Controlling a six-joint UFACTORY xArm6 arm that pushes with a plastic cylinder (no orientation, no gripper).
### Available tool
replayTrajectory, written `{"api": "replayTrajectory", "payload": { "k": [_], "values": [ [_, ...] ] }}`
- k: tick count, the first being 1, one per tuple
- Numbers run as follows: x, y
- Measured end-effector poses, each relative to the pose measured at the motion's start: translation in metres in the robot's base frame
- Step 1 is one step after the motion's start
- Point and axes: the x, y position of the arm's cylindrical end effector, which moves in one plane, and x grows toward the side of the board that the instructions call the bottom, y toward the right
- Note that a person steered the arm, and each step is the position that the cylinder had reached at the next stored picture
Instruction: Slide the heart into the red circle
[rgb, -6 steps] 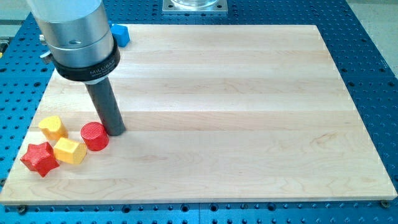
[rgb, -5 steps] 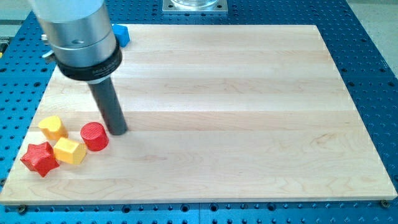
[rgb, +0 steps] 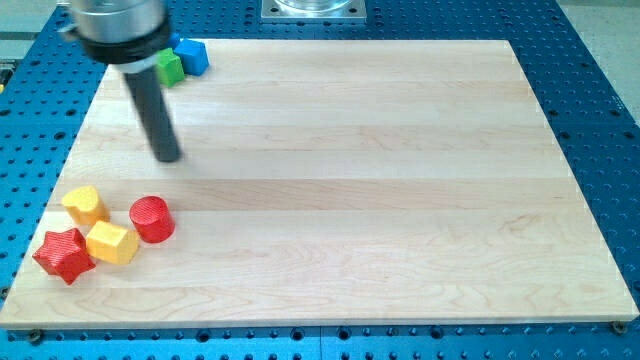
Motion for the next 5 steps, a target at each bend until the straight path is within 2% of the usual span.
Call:
{"api": "replayTrajectory", "payload": {
  "k": [1,2,3,4,5],
  "values": [
    [0.010,-0.072],
    [0.018,-0.096],
    [0.036,-0.096],
    [0.082,-0.096],
    [0.092,-0.096]
  ]
}}
